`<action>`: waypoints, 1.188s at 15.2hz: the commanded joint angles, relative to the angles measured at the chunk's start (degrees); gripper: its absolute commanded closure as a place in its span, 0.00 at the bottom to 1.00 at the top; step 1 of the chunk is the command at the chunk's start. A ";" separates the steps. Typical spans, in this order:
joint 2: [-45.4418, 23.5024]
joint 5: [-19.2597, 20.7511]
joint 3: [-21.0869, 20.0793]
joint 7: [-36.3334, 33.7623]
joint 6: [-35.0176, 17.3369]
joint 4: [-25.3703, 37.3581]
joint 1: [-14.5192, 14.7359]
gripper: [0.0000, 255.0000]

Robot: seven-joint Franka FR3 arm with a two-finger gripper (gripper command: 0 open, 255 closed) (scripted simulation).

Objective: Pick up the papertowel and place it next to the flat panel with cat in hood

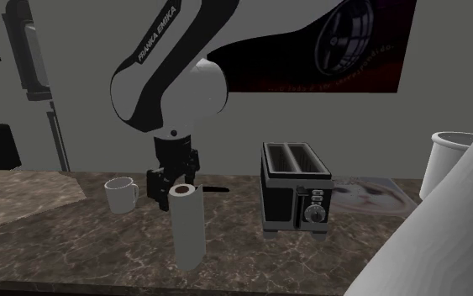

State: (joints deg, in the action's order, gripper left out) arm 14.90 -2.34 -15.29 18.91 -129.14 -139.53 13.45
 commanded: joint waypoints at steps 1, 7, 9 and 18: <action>-0.05 0.01 -0.01 -0.01 -0.12 -0.05 0.00 0.00; -0.04 0.01 -0.01 -0.02 -0.11 -0.06 0.00 1.00; -0.06 0.02 0.00 0.00 -0.09 -0.02 -0.01 1.00; 1.45 -0.29 0.26 0.34 3.21 1.81 0.05 1.00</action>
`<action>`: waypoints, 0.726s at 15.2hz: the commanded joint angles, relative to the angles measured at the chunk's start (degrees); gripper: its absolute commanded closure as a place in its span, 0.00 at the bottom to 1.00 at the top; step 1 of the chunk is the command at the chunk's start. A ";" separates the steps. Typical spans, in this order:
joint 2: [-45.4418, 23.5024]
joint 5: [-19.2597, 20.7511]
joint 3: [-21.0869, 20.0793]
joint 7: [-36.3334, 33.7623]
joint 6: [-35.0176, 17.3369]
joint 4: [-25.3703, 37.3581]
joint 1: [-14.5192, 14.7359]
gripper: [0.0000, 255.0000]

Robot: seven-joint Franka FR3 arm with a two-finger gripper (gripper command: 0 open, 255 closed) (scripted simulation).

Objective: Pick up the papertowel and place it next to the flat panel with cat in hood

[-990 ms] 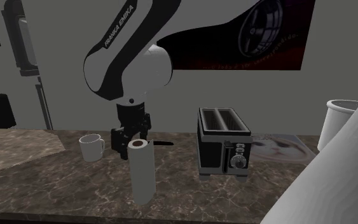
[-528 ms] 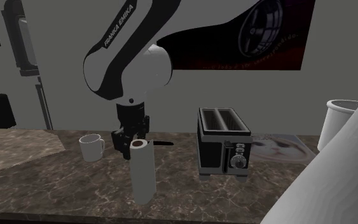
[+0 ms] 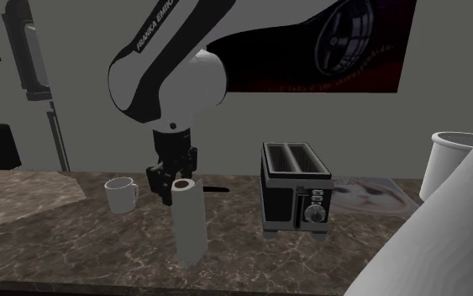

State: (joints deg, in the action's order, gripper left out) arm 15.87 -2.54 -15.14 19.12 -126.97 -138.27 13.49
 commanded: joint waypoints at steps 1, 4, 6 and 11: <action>0.82 -0.15 0.18 0.21 1.87 1.04 0.02 1.00; 1.74 -0.29 0.38 0.42 4.33 2.59 0.05 1.00; 2.28 -0.37 0.51 0.54 5.95 3.69 0.06 1.00; 3.39 -0.47 0.82 0.78 9.97 6.61 0.05 1.00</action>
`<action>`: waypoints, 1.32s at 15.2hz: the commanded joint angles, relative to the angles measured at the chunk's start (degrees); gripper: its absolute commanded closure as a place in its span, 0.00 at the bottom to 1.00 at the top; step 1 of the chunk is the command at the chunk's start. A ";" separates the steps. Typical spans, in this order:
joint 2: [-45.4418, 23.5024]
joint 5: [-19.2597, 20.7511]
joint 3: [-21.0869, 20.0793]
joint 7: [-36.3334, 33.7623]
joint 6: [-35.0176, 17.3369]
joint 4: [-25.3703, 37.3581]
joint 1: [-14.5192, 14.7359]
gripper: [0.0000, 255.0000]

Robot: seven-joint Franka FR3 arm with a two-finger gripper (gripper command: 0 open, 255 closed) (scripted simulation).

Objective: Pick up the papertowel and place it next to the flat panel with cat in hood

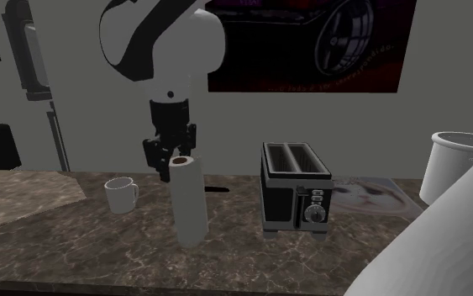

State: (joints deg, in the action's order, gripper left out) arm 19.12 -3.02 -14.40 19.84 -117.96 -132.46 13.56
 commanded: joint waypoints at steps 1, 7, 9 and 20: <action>0.31 0.00 0.13 0.10 1.75 1.43 -0.03 1.00; 1.10 -0.01 0.45 0.29 6.47 5.37 -0.09 1.00; 1.25 0.01 0.54 0.34 8.02 6.78 -0.12 1.00; 1.17 0.25 0.94 0.46 16.49 15.31 -0.33 1.00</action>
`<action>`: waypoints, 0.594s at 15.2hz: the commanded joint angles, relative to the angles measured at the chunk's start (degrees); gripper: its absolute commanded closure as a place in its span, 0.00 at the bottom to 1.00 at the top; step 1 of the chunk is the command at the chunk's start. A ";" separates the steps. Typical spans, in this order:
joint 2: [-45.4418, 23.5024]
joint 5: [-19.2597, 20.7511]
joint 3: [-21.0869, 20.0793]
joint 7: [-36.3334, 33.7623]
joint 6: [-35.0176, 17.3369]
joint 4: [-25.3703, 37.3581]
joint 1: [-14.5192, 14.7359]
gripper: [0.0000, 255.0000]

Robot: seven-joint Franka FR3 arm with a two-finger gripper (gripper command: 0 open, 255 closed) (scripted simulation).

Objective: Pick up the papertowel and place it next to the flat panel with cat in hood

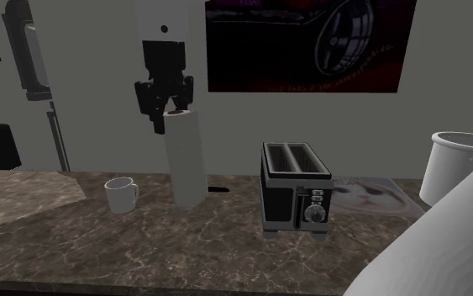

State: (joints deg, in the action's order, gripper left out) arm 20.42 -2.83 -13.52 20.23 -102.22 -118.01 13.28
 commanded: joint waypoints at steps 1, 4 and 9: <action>-0.21 0.09 0.09 0.07 1.51 1.70 -0.07 1.00; -0.54 0.19 0.16 0.06 3.81 4.32 -0.14 1.00; -1.33 0.40 0.23 0.00 7.66 8.95 -0.27 1.00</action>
State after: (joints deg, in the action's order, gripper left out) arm 19.04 -2.43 -13.30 20.28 -95.56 -109.99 13.00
